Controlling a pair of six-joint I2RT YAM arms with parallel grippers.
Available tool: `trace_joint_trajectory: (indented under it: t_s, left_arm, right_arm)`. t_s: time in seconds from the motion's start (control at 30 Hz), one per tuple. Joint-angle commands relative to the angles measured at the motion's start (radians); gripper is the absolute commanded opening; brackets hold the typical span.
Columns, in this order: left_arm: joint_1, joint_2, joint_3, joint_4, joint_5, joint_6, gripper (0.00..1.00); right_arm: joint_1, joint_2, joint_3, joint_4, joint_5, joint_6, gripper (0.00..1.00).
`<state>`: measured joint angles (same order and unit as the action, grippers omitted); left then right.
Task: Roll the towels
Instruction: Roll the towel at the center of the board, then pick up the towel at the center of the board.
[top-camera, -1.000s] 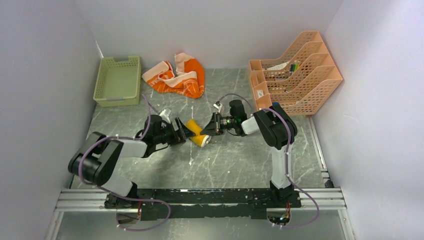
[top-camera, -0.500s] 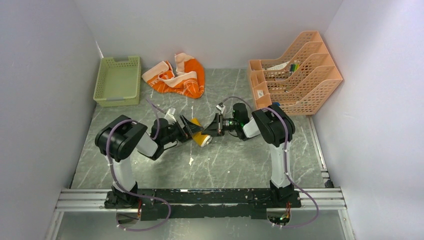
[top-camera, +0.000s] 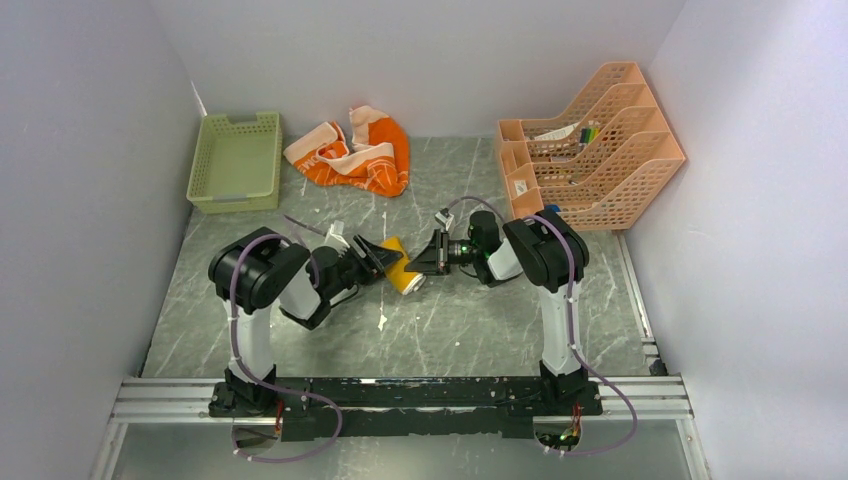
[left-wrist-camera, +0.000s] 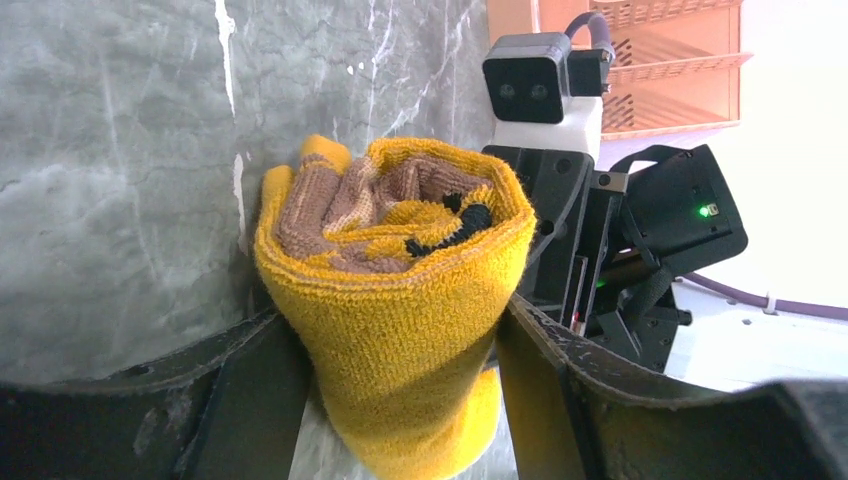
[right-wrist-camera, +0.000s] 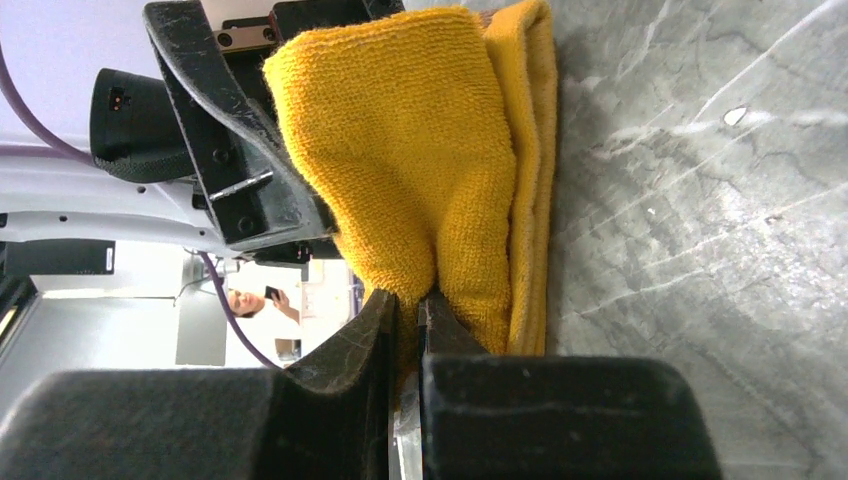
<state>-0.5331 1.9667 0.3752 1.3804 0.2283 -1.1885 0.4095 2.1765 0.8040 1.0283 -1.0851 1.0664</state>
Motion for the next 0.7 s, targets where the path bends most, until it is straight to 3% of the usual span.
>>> trace_joint_trajectory:
  t_s: [0.0,0.2,0.5,0.53,0.57,0.67]
  left_arm:
    - [-0.032,0.037,0.054,-0.001,-0.073,0.036,0.72]
    - [-0.048,0.026,0.085,-0.054,-0.134,0.085,0.61]
    - [-0.05,0.018,0.108,-0.082,-0.155,0.117,0.25]
    - [-0.048,0.011,0.116,-0.108,-0.148,0.127,0.18]
    - [-0.048,-0.006,0.127,-0.136,-0.144,0.141,0.09]
    - [-0.043,-0.074,0.167,-0.261,-0.133,0.207,0.07]
  right_arm:
    - [-0.001,0.022,-0.026,0.028,-0.025,0.005,0.0]
    - [-0.001,0.011,-0.028,0.024,-0.031,0.001,0.0]
    - [0.001,-0.072,-0.022,-0.19,0.004,-0.161,0.0]
    - [0.0,-0.088,-0.02,-0.237,0.009,-0.183,0.05]
    - [-0.001,-0.108,-0.016,-0.282,0.024,-0.215,0.18]
    - [-0.001,-0.204,0.018,-0.499,0.101,-0.379,0.45]
